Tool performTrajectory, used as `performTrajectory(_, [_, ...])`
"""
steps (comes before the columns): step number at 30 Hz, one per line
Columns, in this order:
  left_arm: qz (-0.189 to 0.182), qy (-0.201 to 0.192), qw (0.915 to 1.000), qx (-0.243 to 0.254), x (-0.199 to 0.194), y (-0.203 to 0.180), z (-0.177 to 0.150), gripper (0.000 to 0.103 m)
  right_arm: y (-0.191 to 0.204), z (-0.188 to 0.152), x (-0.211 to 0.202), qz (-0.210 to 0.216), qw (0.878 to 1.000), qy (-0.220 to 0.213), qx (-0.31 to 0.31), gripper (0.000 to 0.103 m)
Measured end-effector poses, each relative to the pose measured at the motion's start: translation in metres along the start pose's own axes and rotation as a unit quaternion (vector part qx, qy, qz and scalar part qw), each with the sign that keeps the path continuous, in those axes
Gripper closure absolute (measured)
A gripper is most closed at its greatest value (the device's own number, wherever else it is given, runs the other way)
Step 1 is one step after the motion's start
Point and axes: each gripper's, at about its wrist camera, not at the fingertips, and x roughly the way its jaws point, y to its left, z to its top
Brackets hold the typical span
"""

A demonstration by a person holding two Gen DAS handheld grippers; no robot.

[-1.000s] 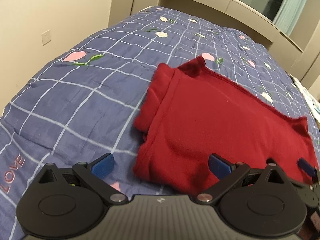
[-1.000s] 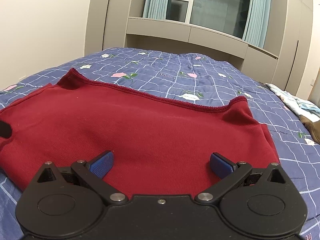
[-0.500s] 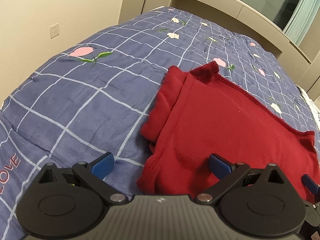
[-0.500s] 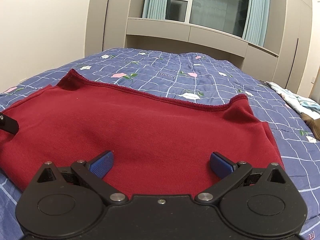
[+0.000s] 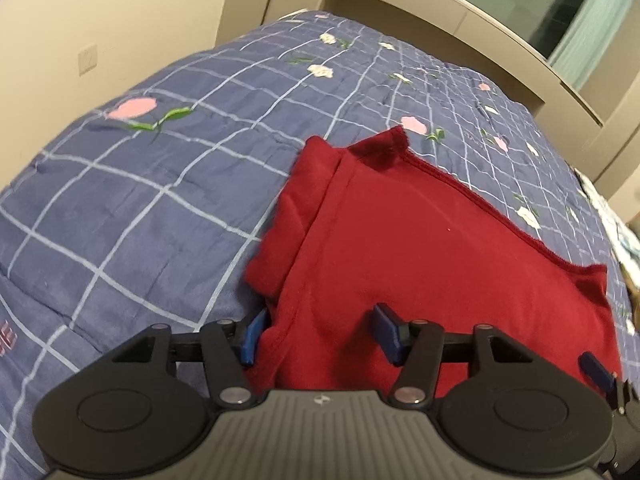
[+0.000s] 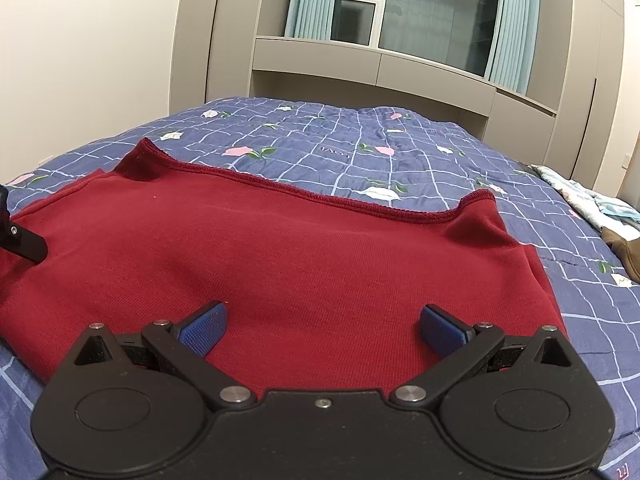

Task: Fold small clothes
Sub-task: 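Grasp the sweater edge with the left gripper and fold it over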

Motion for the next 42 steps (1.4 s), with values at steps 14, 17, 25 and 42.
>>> performTrajectory(14, [-0.048,-0.06,0.9966,0.031,-0.038,-0.035,0.018,0.089,-0.025,0.007,-0.013,0.052,0.998,0.004,0.044,0.001])
performTrajectory(17, [-0.066,-0.078,0.9906,0.091,-0.054,-0.067,0.023,0.089,-0.039,0.007,-0.03,0.06,0.998,-0.005,0.033,0.0])
performTrajectory(25, [-0.137,-0.085,0.9631,0.215,-0.077,-0.178,0.011,0.089,-0.088,-0.024,-0.087,0.041,0.998,-0.008,-0.04,0.0])
performTrajectory(42, [-0.158,0.019,0.924,0.348,-0.017,-0.289,-0.103,0.085,-0.138,-0.096,-0.163,0.009,0.999,0.036,0.032,0.001])
